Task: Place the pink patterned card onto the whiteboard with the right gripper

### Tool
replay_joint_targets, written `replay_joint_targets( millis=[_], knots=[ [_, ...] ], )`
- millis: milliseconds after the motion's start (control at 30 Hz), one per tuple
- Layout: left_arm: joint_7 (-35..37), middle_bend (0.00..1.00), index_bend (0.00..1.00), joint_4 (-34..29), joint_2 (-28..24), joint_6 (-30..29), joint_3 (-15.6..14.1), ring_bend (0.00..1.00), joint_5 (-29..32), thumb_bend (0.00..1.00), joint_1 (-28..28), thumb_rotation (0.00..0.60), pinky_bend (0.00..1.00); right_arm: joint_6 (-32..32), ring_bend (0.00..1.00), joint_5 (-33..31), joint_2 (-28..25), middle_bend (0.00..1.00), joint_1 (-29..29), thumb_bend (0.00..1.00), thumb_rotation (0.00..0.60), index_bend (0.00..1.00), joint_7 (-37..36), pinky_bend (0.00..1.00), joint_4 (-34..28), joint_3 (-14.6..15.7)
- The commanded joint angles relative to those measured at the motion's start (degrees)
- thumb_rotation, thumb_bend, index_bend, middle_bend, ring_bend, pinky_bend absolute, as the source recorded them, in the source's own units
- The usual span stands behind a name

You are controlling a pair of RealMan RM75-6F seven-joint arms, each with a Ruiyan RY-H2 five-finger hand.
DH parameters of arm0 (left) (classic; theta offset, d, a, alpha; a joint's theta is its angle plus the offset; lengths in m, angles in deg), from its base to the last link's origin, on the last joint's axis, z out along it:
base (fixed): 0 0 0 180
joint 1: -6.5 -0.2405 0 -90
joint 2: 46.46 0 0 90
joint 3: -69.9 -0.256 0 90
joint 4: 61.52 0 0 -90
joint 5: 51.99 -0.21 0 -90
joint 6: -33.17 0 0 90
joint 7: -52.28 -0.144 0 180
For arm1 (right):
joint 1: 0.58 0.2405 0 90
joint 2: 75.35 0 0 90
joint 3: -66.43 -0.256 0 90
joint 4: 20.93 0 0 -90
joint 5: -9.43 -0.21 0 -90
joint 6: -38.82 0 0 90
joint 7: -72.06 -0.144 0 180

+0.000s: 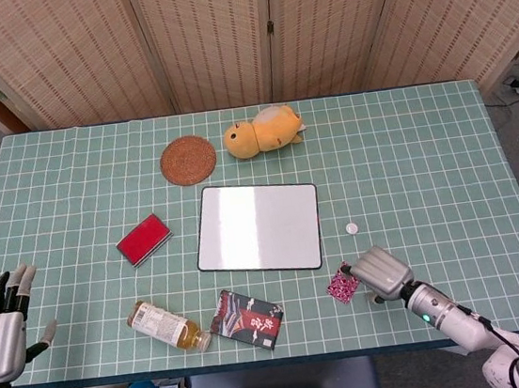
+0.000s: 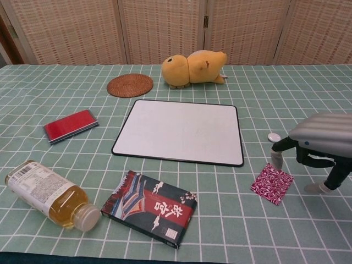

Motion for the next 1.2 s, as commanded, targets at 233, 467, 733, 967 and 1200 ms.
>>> replay_joint_targets(
  millis=[233, 467, 733, 967, 1200],
  knots=[
    [0.19, 0.01, 0.0, 0.11, 0.03, 0.32, 0.04, 0.01, -0.01, 0.28, 0.07, 0.6, 0.0, 0.45, 0.93, -1.7, 2.96, 0.9, 1.44, 0.16, 0.6, 0.34, 2.36, 1.0, 3.1, 0.67],
    [0.27, 0.01, 0.0, 0.3, 0.18, 0.46, 0.06, 0.01, 0.11, 0.28, 0.04, 0.6, 0.0, 0.31, 0.93, -2.16, 5.34, 0.9, 2.78, 0.16, 0.6, 0.34, 3.01, 1.0, 5.75, 0.61],
    [0.41, 0.01, 0.0, 0.41, 0.12, 0.37, 0.06, 0.01, 0.25, 0.28, -0.17, 0.6, 0.0, 0.92, 0.93, -2.54, 7.04, 0.9, 4.11, 0.16, 0.6, 0.26, 3.2, 1.0, 7.49, 1.18],
    [0.78, 0.01, 0.0, 0.48, 0.12, 0.45, 0.02, 0.01, 0.12, 0.28, -0.19, 0.6, 0.0, 0.72, 0.93, -2.64, 7.62, 0.9, 4.59, 0.16, 0.6, 0.25, 3.47, 1.0, 7.98, 1.84],
    [1.01, 0.01, 0.0, 0.62, 0.16, 0.66, -0.02, 0.01, 0.06, 0.28, -0.15, 0.6, 0.0, 0.42, 0.94, -2.96, 8.12, 0.91, 4.76, 0.16, 0.6, 0.25, 3.4, 1.0, 8.69, 2.36]
  ],
)
